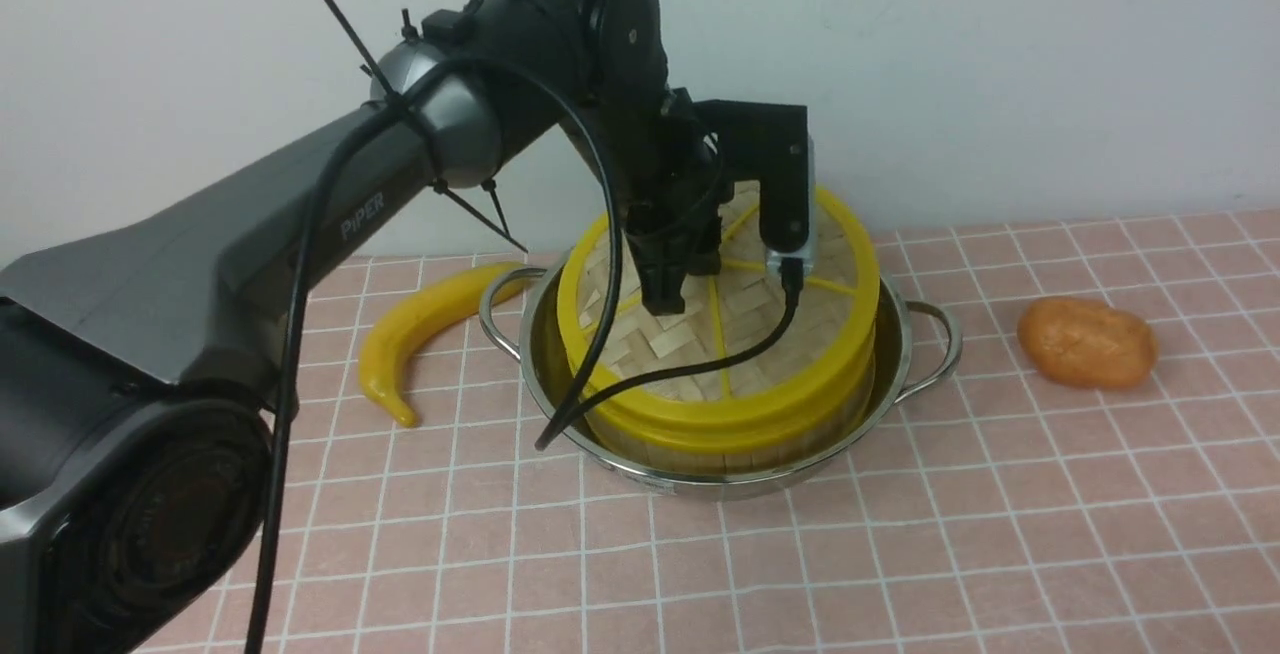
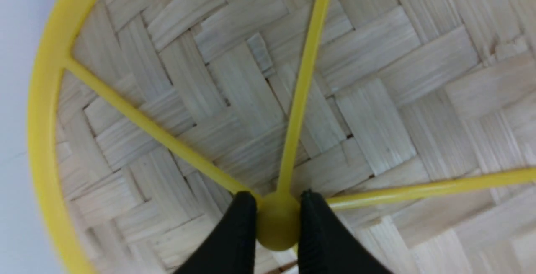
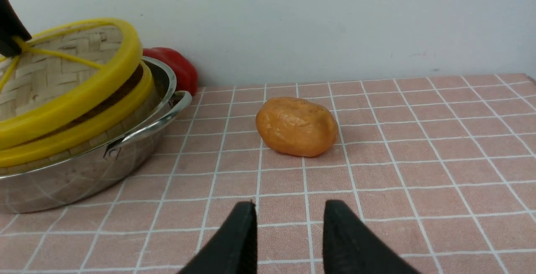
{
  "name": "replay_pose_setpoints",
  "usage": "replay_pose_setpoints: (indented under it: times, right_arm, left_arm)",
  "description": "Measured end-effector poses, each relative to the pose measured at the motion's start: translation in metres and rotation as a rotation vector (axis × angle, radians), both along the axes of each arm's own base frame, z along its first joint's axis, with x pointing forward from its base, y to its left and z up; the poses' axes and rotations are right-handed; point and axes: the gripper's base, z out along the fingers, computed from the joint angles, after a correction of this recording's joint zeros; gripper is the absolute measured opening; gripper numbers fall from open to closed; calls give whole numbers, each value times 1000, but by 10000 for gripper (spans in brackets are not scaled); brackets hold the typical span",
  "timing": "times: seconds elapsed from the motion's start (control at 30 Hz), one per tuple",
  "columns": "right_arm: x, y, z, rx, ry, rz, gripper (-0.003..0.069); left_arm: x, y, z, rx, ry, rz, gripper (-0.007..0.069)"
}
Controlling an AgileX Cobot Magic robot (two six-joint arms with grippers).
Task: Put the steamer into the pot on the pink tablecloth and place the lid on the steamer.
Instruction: 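Place the yellow bamboo steamer lid onto the steamer in the pot with the left gripper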
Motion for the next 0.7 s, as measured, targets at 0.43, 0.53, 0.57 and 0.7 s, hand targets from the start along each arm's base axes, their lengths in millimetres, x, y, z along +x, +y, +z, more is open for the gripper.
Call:
replay_pose_setpoints:
  times: [0.43,0.53,0.57,0.7]
  right_arm:
    - [0,0,0,0,0,0,243]
    - [0,0,0,0,0,0,243]
    - [0,0,0,0,0,0,243]
    - [0,0,0,0,0,0,243]
  left_arm:
    - [5,-4,-13,0,31,0,117]
    - [5,-4,-13,-1,32,3,117]
    - [5,-4,-13,-1,32,3,117]
    - [5,-4,-6,1,48,13,117]
